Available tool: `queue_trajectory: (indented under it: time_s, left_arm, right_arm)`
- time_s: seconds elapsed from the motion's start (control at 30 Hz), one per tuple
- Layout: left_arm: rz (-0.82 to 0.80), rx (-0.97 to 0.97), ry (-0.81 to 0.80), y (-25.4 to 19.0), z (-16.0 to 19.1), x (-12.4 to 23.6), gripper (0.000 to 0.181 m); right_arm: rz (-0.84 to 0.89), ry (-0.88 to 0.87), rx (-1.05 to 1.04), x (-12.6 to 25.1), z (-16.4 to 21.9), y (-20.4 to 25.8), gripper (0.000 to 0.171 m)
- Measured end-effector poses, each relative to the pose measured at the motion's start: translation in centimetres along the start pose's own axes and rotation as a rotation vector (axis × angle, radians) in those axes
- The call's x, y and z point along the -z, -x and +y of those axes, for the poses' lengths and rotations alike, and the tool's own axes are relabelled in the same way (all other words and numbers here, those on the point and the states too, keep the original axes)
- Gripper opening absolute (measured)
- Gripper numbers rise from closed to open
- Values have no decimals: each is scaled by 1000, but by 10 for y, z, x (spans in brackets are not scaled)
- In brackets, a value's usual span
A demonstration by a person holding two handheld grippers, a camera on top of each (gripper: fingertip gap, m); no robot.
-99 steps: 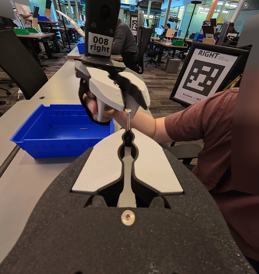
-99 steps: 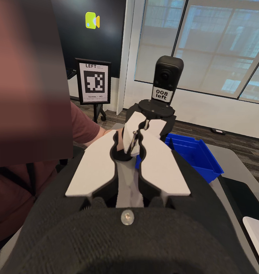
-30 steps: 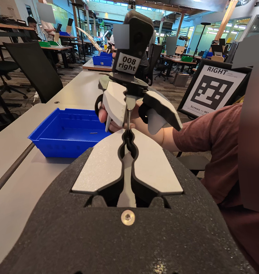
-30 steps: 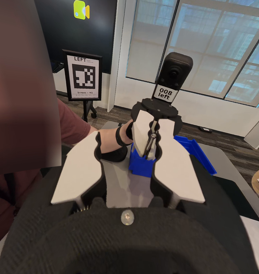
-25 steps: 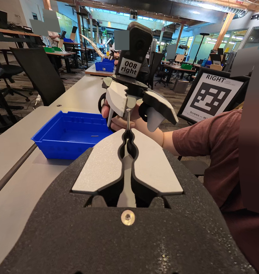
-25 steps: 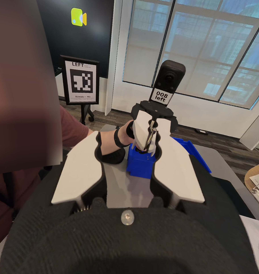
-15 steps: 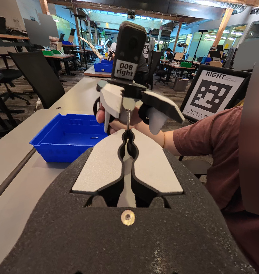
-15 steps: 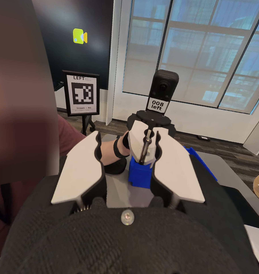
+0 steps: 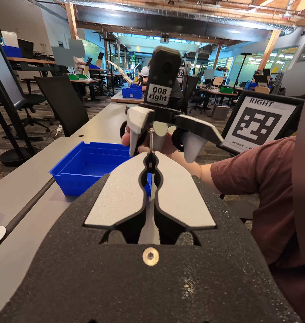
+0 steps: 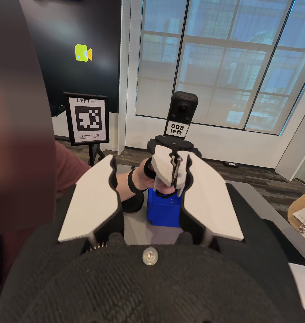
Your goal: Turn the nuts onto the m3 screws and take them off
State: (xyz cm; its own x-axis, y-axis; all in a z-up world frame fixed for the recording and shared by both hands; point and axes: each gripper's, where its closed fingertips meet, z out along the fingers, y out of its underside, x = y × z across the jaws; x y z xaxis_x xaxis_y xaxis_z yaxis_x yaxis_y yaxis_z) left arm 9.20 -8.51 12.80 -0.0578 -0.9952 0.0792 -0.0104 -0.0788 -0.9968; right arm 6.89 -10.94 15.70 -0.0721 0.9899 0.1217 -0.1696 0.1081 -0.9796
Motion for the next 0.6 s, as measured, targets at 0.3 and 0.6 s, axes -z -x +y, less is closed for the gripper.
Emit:
queue_trajectory:
  time_s: [0.3,0.6]
  left_arm:
    - [-28,12,-15,8,-3,7,2]
    - [-8,13,14,5,5,-2,2]
  right_arm:
    - [14,34,45,6,-1,1,77]
    - [22,84,29,-6,15,-1,80]
